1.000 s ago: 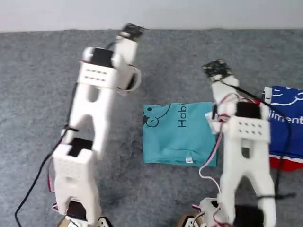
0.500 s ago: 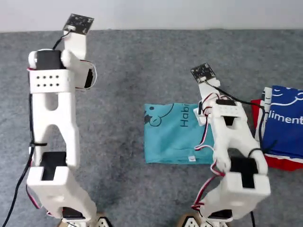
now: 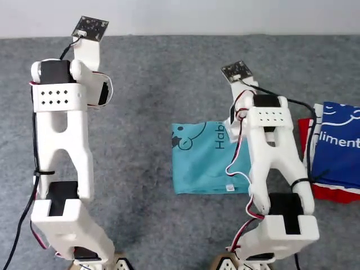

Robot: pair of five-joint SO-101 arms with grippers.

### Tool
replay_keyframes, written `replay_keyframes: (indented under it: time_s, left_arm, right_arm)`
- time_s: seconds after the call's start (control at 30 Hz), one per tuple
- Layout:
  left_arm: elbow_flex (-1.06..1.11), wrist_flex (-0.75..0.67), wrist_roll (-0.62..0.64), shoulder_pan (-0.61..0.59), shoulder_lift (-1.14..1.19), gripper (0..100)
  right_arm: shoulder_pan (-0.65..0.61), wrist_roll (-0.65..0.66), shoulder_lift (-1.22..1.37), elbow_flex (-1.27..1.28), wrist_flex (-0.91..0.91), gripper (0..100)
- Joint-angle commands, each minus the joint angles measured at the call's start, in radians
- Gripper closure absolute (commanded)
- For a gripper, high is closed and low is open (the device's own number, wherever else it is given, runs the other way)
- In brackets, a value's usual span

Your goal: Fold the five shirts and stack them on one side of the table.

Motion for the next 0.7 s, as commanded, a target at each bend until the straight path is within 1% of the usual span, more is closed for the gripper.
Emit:
replay_keyframes:
  time_s: [0.0, 0.07, 0.33, 0.5, 0.57, 0.67]
  left_arm:
    - [-0.007, 0.020, -0.012, -0.005, -0.058, 99]
    - [-0.007, 0.020, -0.012, -0.005, -0.058, 99]
    - [-0.007, 0.020, -0.012, -0.011, -0.058, 99]
    - [-0.007, 0.020, -0.012, -0.011, -0.058, 99]
    - [-0.007, 0.020, -0.012, -0.011, -0.058, 99]
    - [-0.007, 0.020, -0.012, -0.011, -0.058, 99]
  right_arm:
    - [-0.001, -0.109, -0.048, -0.048, 0.070, 71.8]
    - [0.002, -0.163, -0.022, -0.049, 0.067, 68.2]
    - [0.002, -0.265, 0.216, -0.054, -0.031, 68.0]
    - [-0.004, -0.270, 0.325, -0.061, -0.042, 69.0]
    - [0.002, -0.269, 0.335, -0.069, -0.030, 75.9]
    - [0.005, -0.193, 0.329, -0.074, -0.019, 93.5]
